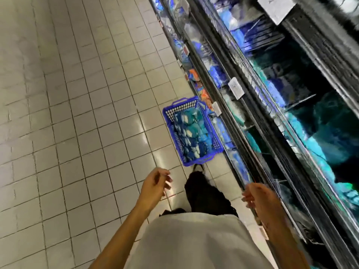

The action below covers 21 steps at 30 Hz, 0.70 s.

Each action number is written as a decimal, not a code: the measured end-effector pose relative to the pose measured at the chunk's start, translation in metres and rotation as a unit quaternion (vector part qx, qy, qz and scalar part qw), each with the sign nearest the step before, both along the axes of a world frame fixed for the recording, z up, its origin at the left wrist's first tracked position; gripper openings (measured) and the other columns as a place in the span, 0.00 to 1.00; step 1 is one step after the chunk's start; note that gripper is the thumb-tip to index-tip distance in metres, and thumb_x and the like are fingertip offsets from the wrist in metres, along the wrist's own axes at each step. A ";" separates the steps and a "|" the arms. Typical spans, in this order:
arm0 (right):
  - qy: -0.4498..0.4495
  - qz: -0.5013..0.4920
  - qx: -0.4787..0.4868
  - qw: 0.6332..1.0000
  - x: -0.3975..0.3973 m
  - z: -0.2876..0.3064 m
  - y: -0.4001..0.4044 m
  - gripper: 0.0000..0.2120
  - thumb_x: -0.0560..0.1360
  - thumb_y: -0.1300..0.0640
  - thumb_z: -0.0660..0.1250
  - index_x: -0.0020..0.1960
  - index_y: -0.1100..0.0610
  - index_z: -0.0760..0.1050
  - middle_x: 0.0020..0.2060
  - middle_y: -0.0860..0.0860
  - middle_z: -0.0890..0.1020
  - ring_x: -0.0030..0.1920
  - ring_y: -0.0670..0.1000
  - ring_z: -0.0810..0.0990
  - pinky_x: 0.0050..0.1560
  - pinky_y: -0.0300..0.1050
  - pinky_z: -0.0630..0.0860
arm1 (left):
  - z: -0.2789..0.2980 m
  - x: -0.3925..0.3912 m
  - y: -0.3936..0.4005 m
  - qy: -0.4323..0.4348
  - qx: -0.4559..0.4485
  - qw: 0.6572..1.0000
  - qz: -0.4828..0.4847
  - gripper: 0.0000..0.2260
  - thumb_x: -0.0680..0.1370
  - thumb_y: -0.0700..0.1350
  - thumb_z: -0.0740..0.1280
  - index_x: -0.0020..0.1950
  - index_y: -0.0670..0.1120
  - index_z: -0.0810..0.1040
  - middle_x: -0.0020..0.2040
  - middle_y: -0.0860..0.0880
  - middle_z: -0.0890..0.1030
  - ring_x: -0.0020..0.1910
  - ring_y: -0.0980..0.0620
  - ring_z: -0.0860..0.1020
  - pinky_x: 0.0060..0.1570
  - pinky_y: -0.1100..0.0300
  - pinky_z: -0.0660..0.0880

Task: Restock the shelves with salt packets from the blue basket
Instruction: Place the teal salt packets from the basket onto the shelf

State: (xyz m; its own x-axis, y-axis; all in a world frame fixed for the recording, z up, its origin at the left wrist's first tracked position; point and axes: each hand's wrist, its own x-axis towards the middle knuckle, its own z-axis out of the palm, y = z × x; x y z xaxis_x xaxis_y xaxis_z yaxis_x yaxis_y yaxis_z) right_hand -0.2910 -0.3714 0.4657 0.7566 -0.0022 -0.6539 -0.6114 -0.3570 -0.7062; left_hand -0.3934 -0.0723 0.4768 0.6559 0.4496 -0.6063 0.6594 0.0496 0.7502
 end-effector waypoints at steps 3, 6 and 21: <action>0.030 0.021 -0.004 0.999 0.053 -0.005 0.031 0.11 0.83 0.65 0.60 0.45 0.61 0.76 0.32 0.58 0.80 0.31 0.55 0.77 0.36 0.45 0.69 | 0.003 0.027 0.018 0.031 0.009 0.999 0.022 0.09 0.85 0.44 0.59 0.52 0.47 0.80 0.42 0.50 0.85 0.37 0.54 0.83 0.34 0.62 0.77; 0.154 0.098 -0.023 0.983 0.107 -0.014 0.064 0.15 0.84 0.61 0.54 0.41 0.58 0.72 0.25 0.52 0.76 0.22 0.48 0.74 0.34 0.41 0.60 | -0.002 0.055 0.035 0.047 0.004 0.997 0.057 0.09 0.85 0.43 0.60 0.51 0.48 0.80 0.42 0.52 0.85 0.39 0.50 0.83 0.33 0.63 0.77; 0.286 -0.107 0.099 0.947 0.266 -0.231 0.253 0.15 0.85 0.59 0.53 0.50 0.62 0.76 0.42 0.58 0.82 0.41 0.56 0.82 0.40 0.48 0.78 | -0.220 0.254 0.122 0.128 -0.057 0.990 -0.009 0.11 0.84 0.40 0.58 0.51 0.40 0.79 0.47 0.40 0.85 0.38 0.50 0.81 0.30 0.67 0.73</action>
